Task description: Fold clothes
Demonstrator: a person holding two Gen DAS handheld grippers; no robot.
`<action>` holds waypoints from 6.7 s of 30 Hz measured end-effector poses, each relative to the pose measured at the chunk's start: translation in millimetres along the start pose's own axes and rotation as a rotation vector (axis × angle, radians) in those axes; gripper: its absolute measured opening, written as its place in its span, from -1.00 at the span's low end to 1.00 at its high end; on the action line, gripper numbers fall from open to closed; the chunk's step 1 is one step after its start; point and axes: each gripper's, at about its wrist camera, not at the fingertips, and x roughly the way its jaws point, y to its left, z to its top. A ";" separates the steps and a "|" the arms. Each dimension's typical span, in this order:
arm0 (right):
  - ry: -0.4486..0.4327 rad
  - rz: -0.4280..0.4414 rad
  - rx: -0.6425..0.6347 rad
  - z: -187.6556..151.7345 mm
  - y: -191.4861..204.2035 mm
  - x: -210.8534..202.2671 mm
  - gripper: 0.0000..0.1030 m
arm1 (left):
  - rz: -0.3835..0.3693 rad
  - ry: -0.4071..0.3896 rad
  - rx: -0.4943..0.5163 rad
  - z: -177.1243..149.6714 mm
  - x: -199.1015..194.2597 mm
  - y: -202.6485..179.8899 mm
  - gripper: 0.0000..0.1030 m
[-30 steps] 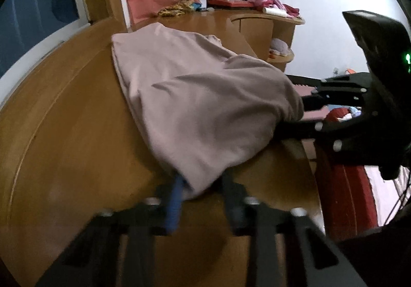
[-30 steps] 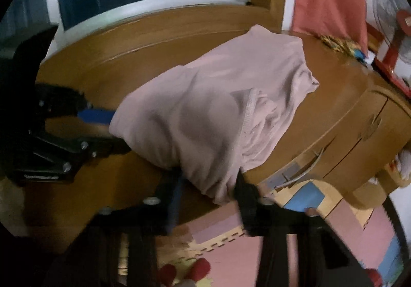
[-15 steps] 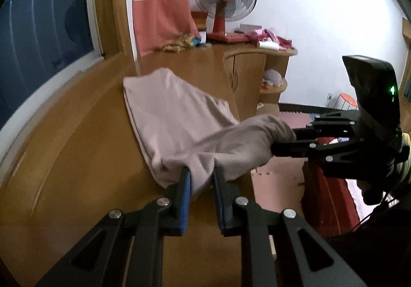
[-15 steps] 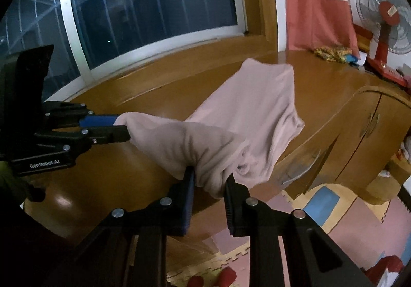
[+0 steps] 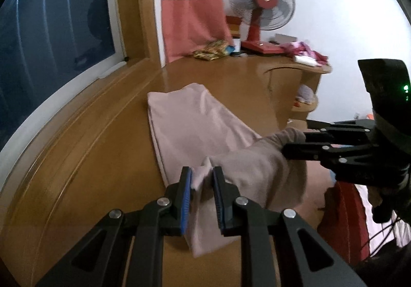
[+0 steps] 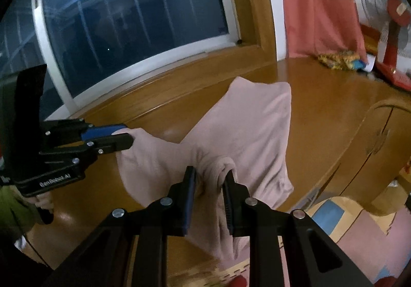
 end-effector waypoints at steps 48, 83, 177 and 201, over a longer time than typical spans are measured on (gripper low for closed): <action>0.093 -0.021 0.091 -11.3 -62.7 30.5 -0.45 | -0.035 0.127 -0.242 -24.2 39.8 50.6 -0.26; 0.057 -0.360 -0.237 -47.3 13.1 2.9 -1.00 | 0.040 0.086 -0.131 -53.4 38.0 26.3 -0.87; 0.054 -0.102 0.087 -20.3 -25.2 -23.2 -0.73 | -0.099 0.019 -0.032 -58.7 22.3 -4.7 -0.39; -0.116 -0.258 0.067 -10.8 -20.3 -5.9 -0.12 | -0.234 0.113 -0.269 -4.2 35.4 27.9 -0.89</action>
